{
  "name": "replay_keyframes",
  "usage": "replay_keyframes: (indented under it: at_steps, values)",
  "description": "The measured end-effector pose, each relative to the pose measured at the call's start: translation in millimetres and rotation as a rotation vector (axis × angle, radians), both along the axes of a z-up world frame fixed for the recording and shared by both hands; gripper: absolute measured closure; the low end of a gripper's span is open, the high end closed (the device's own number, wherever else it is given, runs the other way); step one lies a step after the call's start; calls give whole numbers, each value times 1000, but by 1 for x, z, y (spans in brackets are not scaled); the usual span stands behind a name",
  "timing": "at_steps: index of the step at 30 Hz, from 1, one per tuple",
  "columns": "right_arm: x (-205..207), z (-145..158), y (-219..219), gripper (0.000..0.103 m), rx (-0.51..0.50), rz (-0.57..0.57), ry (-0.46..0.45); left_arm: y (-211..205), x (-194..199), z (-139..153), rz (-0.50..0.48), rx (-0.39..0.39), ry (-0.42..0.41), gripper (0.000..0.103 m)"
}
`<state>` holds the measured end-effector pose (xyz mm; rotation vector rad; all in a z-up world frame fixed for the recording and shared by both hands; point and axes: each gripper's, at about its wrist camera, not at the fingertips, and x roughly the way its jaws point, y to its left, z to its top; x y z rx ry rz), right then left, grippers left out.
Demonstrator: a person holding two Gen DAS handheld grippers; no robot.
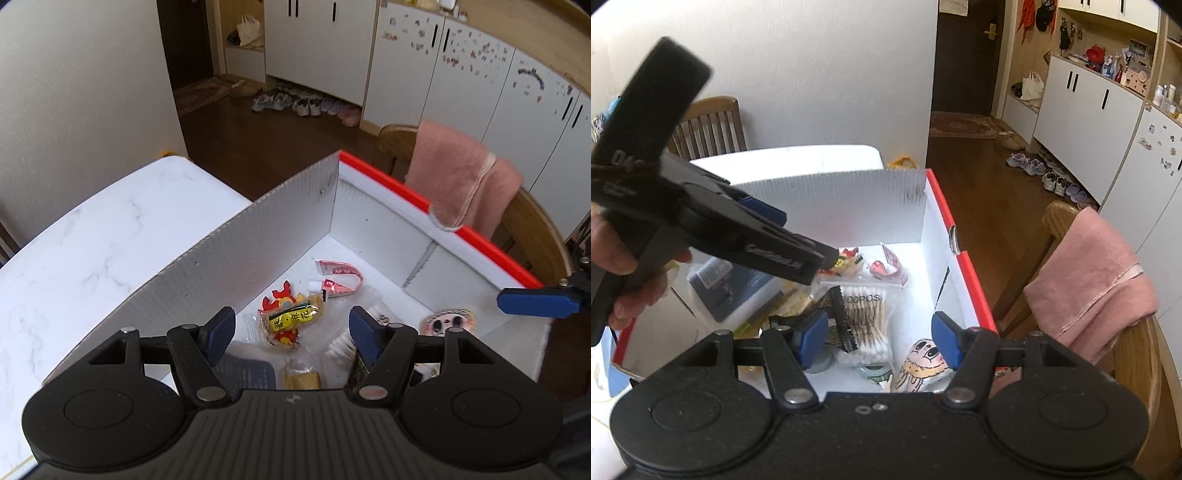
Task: Organize objects
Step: 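Lower the snack stick and tooth toy into the shoebox and open both grippers, then move both grippers back over the remaining items on the table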
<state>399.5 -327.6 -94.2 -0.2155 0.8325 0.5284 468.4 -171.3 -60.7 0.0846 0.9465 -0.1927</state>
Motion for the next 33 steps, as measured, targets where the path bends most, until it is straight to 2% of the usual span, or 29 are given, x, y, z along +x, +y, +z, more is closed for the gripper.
replay_keyframes:
  at_steps: [13,20,23,28,30,32,33]
  values:
    - [-40,32,15,41,62,-41,-40,32,-62,43,-14,-91,-105,36]
    - [-72,47,32,36,102,-40,-67,55,-104,64,-25,-90,-171,36]
    - [-86,52,42,36,112,-34,-75,65,-123,70,-33,-77,-205,30]
    - [-106,55,61,35,133,-27,-73,86,-152,77,-29,-64,-254,30]
    - [-113,56,69,32,140,-21,-70,96,-163,79,-19,-61,-266,29]
    - [-121,57,77,22,149,-16,-72,106,-173,81,-14,-67,-276,27]
    - [-125,58,81,22,155,-14,-75,111,-178,81,-11,-68,-283,24]
